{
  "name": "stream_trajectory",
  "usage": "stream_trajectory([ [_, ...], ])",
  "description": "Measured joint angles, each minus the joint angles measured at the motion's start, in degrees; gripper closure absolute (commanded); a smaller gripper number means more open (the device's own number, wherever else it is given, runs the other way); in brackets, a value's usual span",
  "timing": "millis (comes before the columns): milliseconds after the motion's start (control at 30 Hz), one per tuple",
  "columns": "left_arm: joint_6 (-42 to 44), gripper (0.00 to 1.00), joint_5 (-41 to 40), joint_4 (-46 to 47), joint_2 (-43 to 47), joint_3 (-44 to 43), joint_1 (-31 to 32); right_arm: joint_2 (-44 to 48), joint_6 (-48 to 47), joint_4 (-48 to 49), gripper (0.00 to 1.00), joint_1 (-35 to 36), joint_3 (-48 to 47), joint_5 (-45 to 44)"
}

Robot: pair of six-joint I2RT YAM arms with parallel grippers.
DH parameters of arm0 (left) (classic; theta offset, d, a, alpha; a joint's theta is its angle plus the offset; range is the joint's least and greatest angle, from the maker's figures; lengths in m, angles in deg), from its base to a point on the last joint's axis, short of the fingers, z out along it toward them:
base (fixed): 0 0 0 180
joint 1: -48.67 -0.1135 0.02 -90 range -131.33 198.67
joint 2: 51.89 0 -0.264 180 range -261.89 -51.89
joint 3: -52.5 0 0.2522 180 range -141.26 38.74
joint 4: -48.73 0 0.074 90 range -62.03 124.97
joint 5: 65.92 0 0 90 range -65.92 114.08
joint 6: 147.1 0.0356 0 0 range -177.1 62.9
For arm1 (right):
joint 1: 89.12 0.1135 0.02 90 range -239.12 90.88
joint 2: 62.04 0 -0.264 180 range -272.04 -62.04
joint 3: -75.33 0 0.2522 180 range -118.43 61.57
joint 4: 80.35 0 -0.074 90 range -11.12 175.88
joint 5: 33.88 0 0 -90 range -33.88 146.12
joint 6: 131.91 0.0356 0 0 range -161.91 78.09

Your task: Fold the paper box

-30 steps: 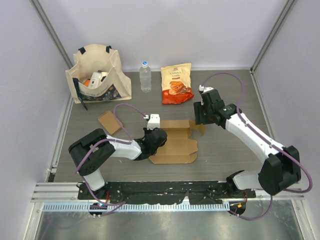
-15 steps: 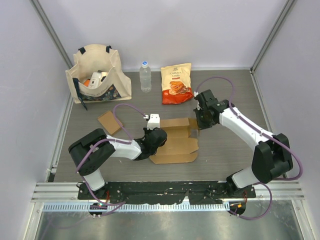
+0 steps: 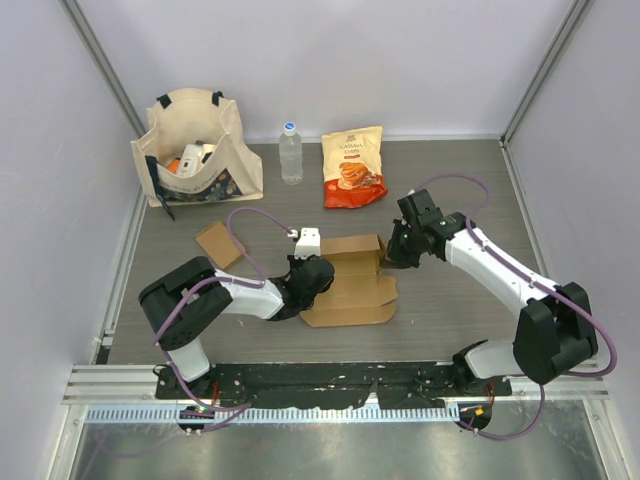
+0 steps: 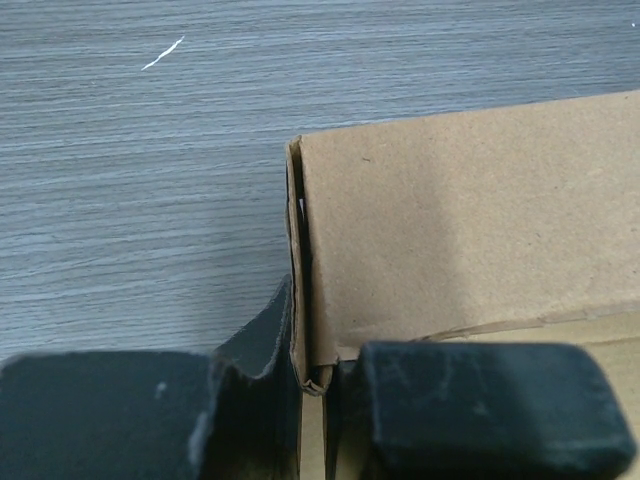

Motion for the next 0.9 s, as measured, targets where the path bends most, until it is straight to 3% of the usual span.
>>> stream_trajectory([
  [233, -0.04, 1.0, -0.37, 0.04, -0.04, 0.0, 0.0, 7.72, 17.42, 20.79, 0.99, 0.72, 17.05, -0.42],
  [367, -0.13, 1.0, -0.39, 0.04, -0.04, 0.0, 0.0, 8.46, 21.62, 34.32, 0.98, 2.78, 23.17, -4.0],
  [467, -0.11, 1.0, -0.42, 0.04, -0.04, 0.0, 0.0, 8.37, 21.51, 42.71, 0.82, 4.44, 26.25, -6.91],
  [500, -0.13, 1.0, -0.44, 0.04, -0.04, 0.0, -0.02, 8.28, 21.22, 44.09, 0.69, 4.68, 26.67, -7.17],
  [600, -0.13, 1.0, -0.46, 0.02, -0.04, 0.0, 0.0, 8.48, 16.92, 45.42, 0.53, 5.01, 26.53, -6.25],
  [700, -0.15, 1.0, -0.42, 0.02, -0.04, 0.0, 0.0, 10.56, 8.31, 43.45, 0.49, 5.07, 25.38, -2.23],
  [833, -0.13, 1.0, -0.42, 0.28, -0.22, 0.0, 0.04, 22.53, -5.55, 37.09, 0.41, 5.09, 24.76, 0.48],
  [900, -0.13, 1.0, -0.46, 0.63, -0.39, 0.0, 0.04, 29.79, -9.7, 34.58, 0.35, 5.16, 24.59, -3.15],
])
